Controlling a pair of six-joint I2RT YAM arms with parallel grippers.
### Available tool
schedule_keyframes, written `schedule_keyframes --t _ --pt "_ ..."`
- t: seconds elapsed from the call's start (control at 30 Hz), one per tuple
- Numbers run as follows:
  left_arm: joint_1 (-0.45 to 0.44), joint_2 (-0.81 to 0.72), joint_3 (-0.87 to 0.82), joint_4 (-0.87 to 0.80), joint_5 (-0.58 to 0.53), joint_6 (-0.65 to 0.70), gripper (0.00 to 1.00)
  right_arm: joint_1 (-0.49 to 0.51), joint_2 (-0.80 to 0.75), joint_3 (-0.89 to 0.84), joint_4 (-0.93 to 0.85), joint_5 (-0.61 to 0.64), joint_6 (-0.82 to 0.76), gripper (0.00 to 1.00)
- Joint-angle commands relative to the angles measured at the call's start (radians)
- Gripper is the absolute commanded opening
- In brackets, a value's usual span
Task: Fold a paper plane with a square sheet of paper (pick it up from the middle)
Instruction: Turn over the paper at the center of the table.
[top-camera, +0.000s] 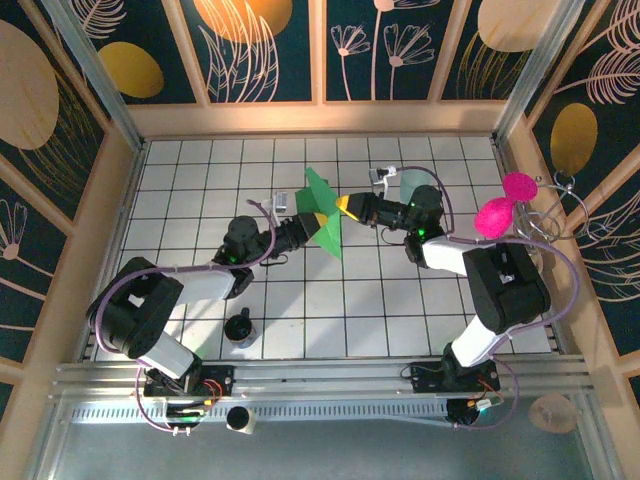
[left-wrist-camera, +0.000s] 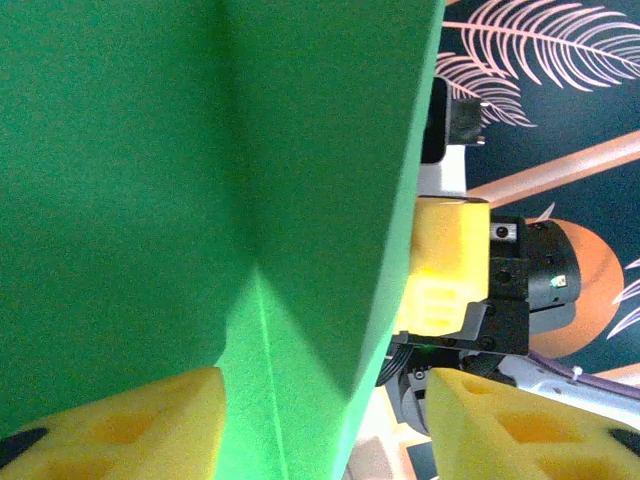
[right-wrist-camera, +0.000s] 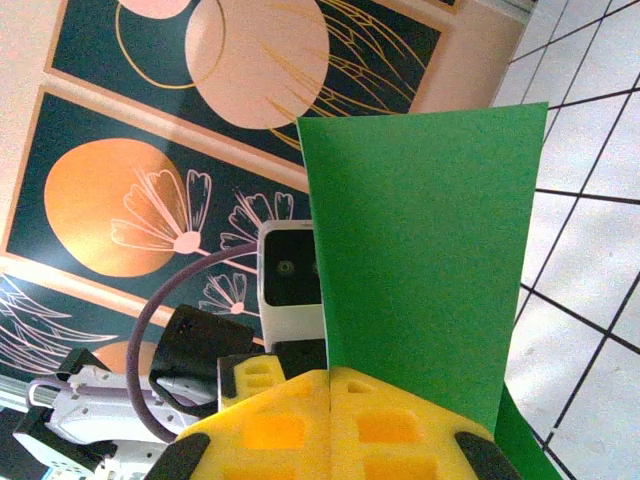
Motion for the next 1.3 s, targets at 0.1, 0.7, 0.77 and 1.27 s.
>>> schedule_keyframes --t 0.1,0.7,0.77,1.27 --pt "-0.014 0.022 0.055 0.021 0.049 0.047 0.44 0.001 0.024 -0.012 0.09 -0.011 0.064 0.0" --pt "-0.016 0.049 0.052 0.007 0.03 0.05 0.14 -0.026 -0.051 -0.017 -0.202 0.065 -0.11 0.28" --pt "-0.015 0.043 0.051 -0.037 0.014 0.069 0.13 -0.044 -0.089 -0.019 -0.284 0.093 -0.167 0.38" --pt "-0.017 -0.067 0.342 -1.056 -0.448 0.596 0.12 -0.154 -0.432 -0.004 -0.93 0.474 -0.589 0.5"
